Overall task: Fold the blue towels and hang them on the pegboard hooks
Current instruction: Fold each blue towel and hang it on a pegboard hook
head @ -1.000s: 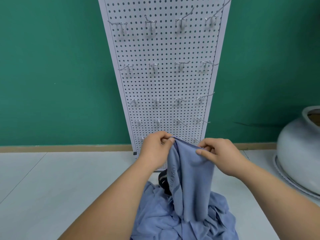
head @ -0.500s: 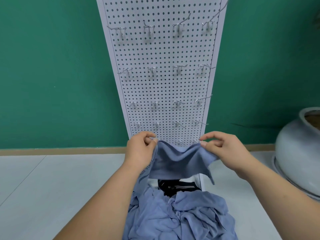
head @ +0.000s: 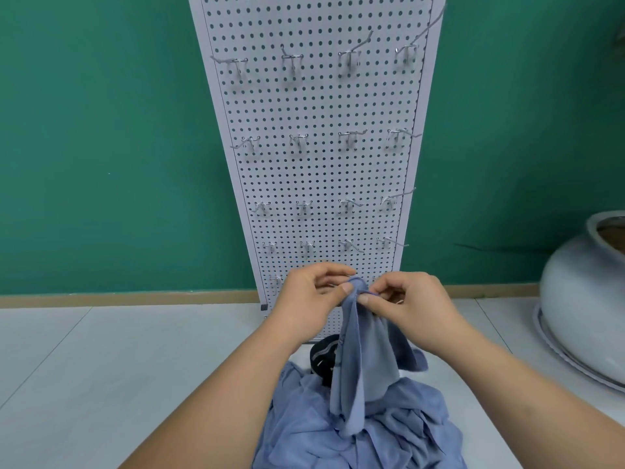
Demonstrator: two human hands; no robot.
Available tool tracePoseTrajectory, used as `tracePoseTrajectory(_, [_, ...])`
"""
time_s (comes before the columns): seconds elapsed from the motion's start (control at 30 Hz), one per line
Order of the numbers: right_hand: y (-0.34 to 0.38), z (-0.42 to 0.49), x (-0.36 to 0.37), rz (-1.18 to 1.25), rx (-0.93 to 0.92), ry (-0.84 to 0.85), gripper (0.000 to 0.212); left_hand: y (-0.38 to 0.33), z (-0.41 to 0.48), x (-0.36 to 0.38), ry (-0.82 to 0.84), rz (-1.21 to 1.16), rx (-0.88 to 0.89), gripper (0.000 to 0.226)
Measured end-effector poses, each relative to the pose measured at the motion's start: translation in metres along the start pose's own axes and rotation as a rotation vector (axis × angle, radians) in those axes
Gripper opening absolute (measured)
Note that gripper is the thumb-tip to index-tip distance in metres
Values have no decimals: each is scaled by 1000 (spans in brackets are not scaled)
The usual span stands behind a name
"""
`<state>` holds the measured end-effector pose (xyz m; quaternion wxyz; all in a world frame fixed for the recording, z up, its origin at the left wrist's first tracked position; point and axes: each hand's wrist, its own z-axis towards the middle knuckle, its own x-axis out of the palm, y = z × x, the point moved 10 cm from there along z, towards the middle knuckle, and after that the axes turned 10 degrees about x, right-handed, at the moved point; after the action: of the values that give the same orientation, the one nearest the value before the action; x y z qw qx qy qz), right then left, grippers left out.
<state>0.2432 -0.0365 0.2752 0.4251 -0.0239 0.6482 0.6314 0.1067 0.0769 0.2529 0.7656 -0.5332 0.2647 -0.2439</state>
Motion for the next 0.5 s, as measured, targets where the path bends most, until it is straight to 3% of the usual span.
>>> tracePoseTrajectory(0.33, [-10,2,-5,-49,27,-74,24,-10,-5,17,76,1,61,20])
tracePoseTrajectory(0.5, [-18,4,9,-2,7,94,19,-4,-1,8,52,124,84,17])
